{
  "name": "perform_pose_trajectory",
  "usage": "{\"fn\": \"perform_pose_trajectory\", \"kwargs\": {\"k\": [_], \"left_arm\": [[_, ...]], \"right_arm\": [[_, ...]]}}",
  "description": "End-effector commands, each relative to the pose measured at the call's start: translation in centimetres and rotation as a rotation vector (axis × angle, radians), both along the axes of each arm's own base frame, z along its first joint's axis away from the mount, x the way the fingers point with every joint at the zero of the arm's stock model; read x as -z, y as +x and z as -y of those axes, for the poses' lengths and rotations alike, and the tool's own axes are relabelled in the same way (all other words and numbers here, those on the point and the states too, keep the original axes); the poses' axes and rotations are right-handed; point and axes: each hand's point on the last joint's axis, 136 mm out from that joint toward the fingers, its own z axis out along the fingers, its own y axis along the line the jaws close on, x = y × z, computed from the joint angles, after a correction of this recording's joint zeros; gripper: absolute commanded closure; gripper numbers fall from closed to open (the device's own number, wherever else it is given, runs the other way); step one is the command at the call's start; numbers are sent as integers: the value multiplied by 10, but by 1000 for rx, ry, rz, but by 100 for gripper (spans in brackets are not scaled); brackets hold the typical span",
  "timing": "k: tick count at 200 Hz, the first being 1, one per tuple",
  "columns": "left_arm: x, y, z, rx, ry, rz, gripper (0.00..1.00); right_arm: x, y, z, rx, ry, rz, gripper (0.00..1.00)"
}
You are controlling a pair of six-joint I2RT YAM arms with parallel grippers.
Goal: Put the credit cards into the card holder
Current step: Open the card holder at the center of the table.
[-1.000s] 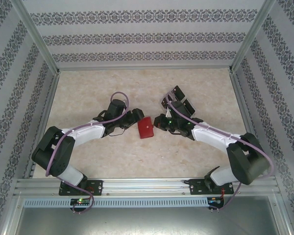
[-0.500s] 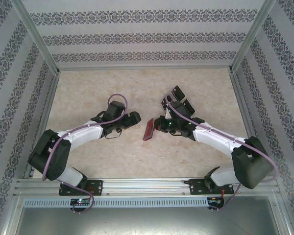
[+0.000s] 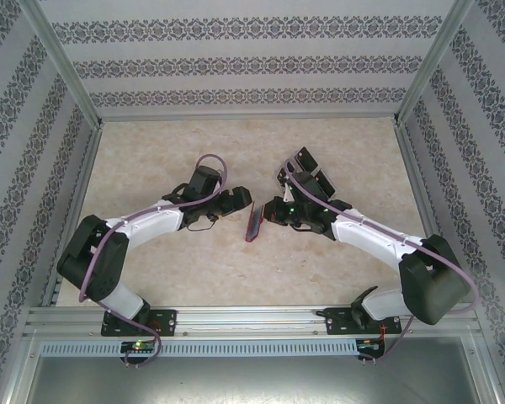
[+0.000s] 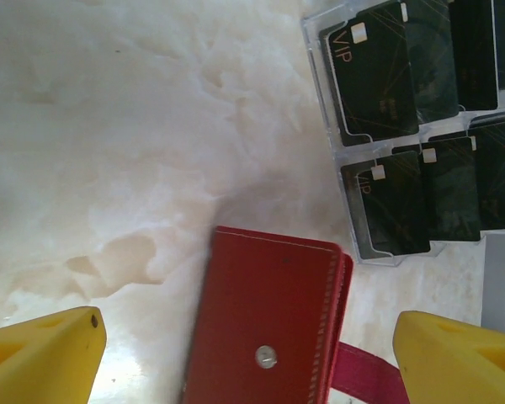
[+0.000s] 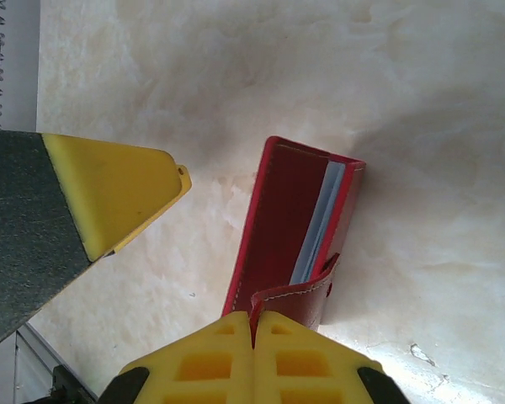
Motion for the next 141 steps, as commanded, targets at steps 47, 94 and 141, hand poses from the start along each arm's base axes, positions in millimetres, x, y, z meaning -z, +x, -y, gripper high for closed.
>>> {"fn": "perform_pose_trajectory", "kwargs": {"k": [47, 94, 141], "left_arm": [[17, 0, -2, 10, 78, -17, 12], [52, -16, -31, -38, 223, -95, 15], [61, -23, -36, -43, 223, -104, 16]], "right_arm": [[-7, 2, -2, -1, -2, 32, 100], [30, -3, 28, 60, -56, -34, 100], [71, -8, 48, 103, -110, -107, 100]]}}
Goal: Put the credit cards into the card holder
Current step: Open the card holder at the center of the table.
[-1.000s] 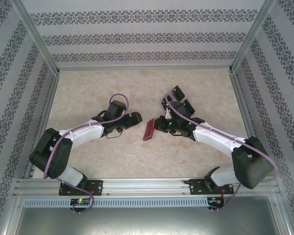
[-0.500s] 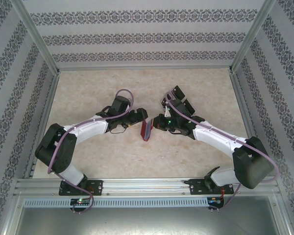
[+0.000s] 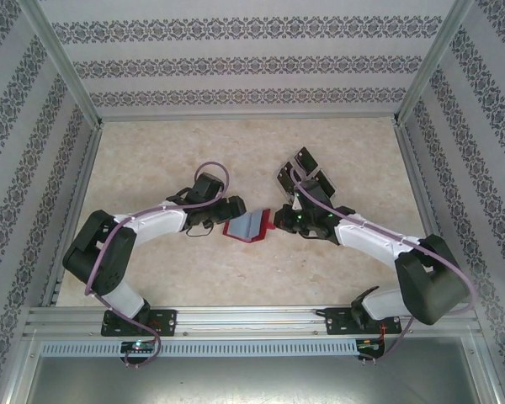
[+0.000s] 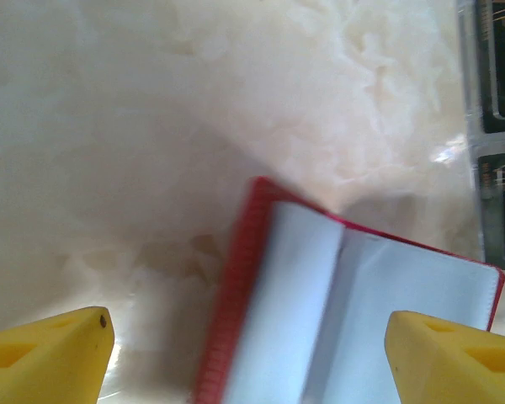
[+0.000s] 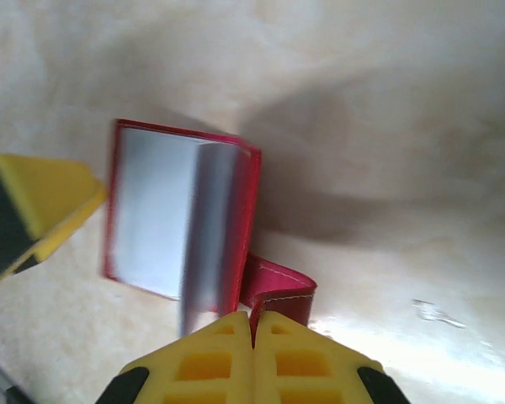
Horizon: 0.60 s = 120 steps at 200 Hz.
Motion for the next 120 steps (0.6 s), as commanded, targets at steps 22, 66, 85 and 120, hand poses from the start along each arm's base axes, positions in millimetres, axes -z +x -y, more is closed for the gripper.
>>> {"fn": "perform_pose_trajectory", "kwargs": {"k": [22, 66, 85, 120], "left_arm": [[8, -7, -3, 17, 33, -9, 16], [0, -7, -4, 11, 23, 9, 16], [-6, -6, -3, 12, 8, 23, 16], [-19, -3, 2, 11, -28, 51, 15]], "right_arm": [[22, 2, 5, 9, -30, -17, 88], [-2, 0, 3, 2, -20, 31, 62], [-18, -3, 3, -4, -17, 67, 61], [-43, -6, -12, -34, 23, 113, 64]]}}
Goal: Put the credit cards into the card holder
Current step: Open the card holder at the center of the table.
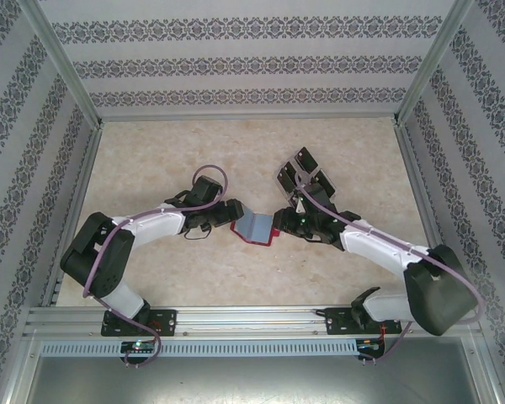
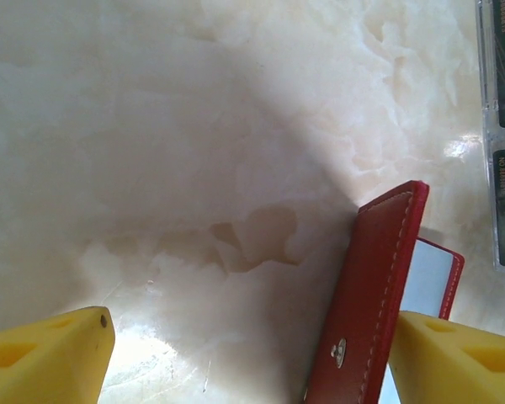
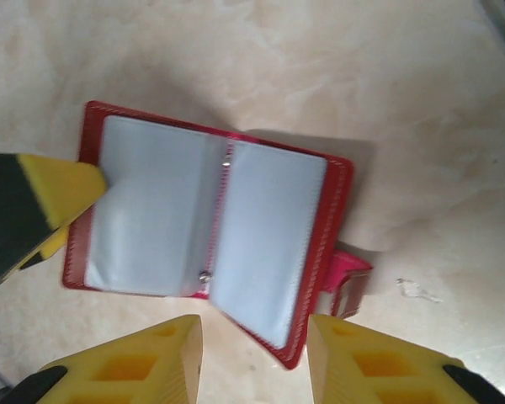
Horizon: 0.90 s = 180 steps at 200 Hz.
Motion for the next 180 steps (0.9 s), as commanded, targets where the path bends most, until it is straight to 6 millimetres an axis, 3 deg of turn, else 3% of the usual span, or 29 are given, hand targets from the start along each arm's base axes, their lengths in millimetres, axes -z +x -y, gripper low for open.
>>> {"fn": "perform_pose_trajectory", "kwargs": {"k": [1, 26, 68, 79, 95, 112, 163, 180], "left_arm": [[-15, -1, 4, 13, -27, 39, 15], [-22, 2, 5, 12, -29, 54, 15], [-11, 1, 5, 21, -2, 20, 16], [-9, 0, 3, 17, 2, 18, 17], [-9, -2, 1, 15, 5, 19, 18], [-8, -4, -1, 12, 5, 21, 20], [2, -8, -6, -5, 27, -8, 45], [2, -8, -3, -4, 7, -3, 47]], "right_arm": [[-18, 1, -9, -17, 7, 37, 64], [-19, 5, -28, -52, 26, 41, 73], [9, 15, -47, -64, 20, 3, 79], [10, 16, -51, -72, 26, 1, 75], [6, 15, -55, -80, 30, 12, 58], [2, 15, -59, -89, 26, 21, 47], [6, 20, -73, -107, 21, 13, 35], [10, 21, -72, -100, 6, 5, 35]]}}
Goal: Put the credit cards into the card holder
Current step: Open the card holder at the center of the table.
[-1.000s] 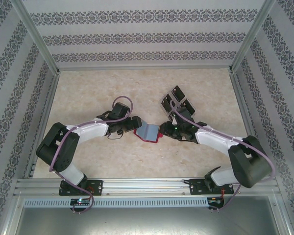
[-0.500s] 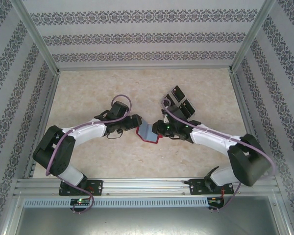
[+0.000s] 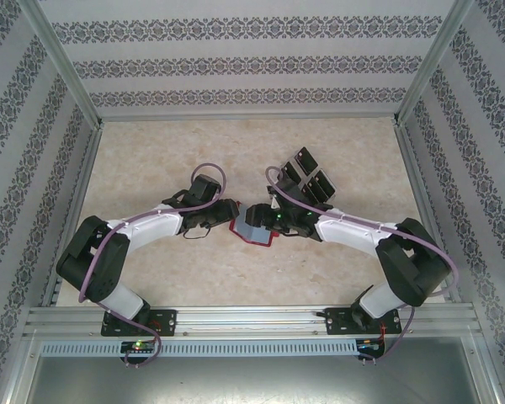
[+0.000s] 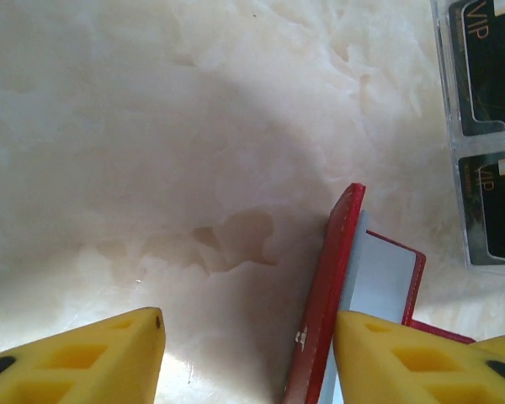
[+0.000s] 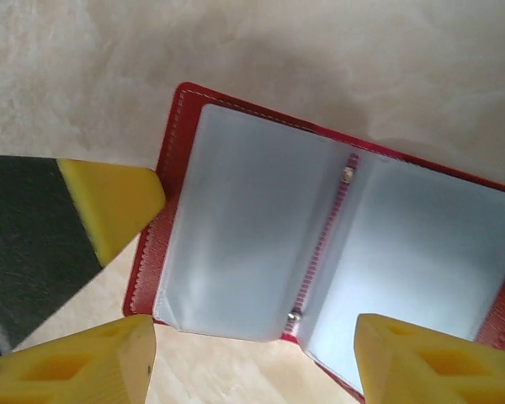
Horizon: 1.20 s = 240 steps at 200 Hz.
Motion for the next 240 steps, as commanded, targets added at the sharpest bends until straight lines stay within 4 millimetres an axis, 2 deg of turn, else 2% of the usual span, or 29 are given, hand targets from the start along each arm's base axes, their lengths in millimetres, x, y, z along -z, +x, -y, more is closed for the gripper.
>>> {"fn": "perform_pose_trajectory", "kwargs": {"k": [1, 23, 44, 79, 99, 140, 156, 190, 240], "left_arm": [[10, -8, -2, 2, 11, -24, 47], [-3, -4, 10, 23, -64, 21, 47], [-20, 0, 23, 51, -146, 65, 52], [-40, 5, 42, 91, -259, 100, 68], [-42, 6, 49, 106, -287, 93, 76], [-40, 5, 58, 130, -291, 79, 98], [-37, 4, 61, 133, -285, 69, 100], [-19, 3, 52, 115, -187, 21, 100], [9, -6, 12, 41, 52, -47, 100]], "right_arm": [[1, 5, -5, 2, -14, 13, 35], [13, 0, 6, 28, -46, -9, 35], [26, -3, 22, 64, -65, -34, 37], [43, -5, 43, 107, -103, -58, 41], [51, -5, 49, 114, -107, -74, 43], [58, -4, 49, 107, -102, -87, 43], [59, -3, 49, 105, -99, -91, 43], [65, -3, 50, 104, -101, -102, 43], [69, -3, 55, 112, -100, -115, 43]]}}
